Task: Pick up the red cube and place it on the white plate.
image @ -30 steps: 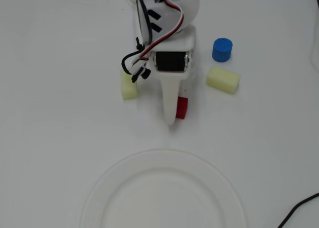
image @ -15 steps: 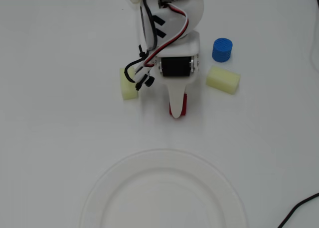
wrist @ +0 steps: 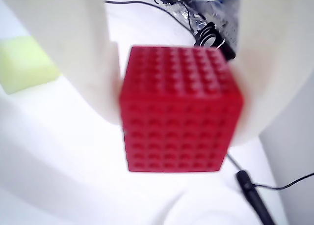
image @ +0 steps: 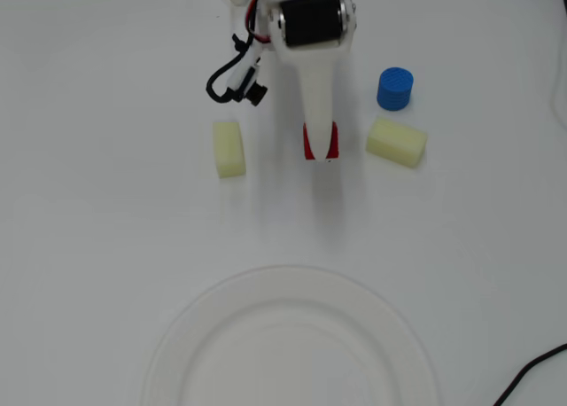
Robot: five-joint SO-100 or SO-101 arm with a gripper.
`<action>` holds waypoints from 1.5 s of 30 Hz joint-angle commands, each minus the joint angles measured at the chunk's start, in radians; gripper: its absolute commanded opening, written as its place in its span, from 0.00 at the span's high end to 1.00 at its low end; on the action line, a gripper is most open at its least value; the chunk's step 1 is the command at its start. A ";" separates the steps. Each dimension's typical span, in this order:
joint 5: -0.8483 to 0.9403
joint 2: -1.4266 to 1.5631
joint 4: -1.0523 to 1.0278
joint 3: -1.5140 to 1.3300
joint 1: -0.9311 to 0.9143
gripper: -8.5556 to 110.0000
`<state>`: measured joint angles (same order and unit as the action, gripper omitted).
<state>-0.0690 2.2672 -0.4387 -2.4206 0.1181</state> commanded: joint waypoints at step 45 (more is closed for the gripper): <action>0.078 -0.680 0.336 0.494 -0.147 0.68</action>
<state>0.0522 1.5064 -0.0215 -1.9788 -0.0199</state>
